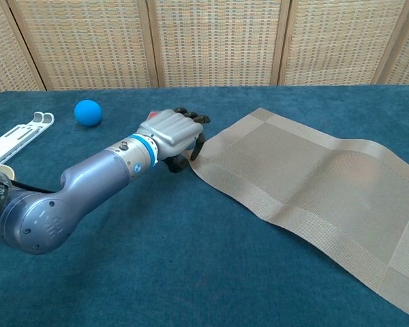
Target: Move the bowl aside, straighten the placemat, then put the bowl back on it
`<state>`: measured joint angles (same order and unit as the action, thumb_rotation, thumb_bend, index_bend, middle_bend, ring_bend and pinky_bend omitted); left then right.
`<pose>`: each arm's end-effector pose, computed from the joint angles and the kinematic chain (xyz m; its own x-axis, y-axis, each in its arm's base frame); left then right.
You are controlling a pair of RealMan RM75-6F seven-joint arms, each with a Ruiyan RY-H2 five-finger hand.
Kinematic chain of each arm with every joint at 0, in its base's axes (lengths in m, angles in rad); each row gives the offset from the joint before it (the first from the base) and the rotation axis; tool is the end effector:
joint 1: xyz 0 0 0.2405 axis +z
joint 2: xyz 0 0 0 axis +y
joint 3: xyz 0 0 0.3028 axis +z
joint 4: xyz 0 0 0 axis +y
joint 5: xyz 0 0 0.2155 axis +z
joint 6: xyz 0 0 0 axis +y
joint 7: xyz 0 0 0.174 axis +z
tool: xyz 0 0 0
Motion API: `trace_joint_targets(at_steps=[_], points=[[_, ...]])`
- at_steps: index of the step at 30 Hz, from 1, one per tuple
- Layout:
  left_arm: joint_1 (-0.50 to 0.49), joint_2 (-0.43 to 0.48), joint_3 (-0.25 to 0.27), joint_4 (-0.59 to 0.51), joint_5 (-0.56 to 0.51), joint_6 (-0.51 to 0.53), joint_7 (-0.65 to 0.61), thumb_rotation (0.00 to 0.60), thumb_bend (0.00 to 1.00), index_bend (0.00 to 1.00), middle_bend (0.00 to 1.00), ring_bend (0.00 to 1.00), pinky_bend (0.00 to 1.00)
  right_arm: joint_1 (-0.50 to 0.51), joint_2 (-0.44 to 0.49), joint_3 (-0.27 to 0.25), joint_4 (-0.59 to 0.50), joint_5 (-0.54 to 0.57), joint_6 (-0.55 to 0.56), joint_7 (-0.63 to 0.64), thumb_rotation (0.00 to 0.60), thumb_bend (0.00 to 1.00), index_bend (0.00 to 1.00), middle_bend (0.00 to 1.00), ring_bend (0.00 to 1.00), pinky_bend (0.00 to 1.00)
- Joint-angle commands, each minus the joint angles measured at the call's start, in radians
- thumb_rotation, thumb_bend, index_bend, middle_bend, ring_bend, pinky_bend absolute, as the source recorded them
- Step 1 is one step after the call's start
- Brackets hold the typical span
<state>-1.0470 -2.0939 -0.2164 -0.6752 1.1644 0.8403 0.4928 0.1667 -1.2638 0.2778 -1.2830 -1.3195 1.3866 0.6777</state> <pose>-0.0910 0.4618 -0.1755 0.7440 0.0231 0.6678 0.5882 -0.4969 -0.6381 -0.4033 -0.2920 0.2025 -0.1583 0.2456 0.9564 -0.9852 0.0245 -0.1694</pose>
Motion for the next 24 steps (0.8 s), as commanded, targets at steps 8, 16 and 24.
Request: trace_joint_targets(at_steps=[8, 16, 24], points=[[0.004, -0.007, -0.003, 0.037, 0.043, 0.013, -0.065, 0.6, 0.5, 0.52, 0.0, 0.0, 0.0, -0.002, 0.001, 0.001, -0.004, -0.002, 0.004, 0.003, 0.6, 0.31, 0.1, 0.0, 0.0, 0.0], [0.014, 0.009, -0.006, 0.016, 0.056, 0.02, -0.069, 0.6, 0.57, 0.55, 0.0, 0.0, 0.0, -0.004, 0.003, 0.002, -0.006, -0.005, 0.01, 0.009, 0.6, 0.31, 0.1, 0.0, 0.0, 0.0], [0.05, 0.06, 0.01, -0.072, 0.086, 0.075, -0.062, 0.6, 0.57, 0.57, 0.0, 0.0, 0.0, -0.005, 0.005, 0.003, -0.01, -0.011, 0.018, 0.012, 0.6, 0.31, 0.11, 0.0, 0.0, 0.0]])
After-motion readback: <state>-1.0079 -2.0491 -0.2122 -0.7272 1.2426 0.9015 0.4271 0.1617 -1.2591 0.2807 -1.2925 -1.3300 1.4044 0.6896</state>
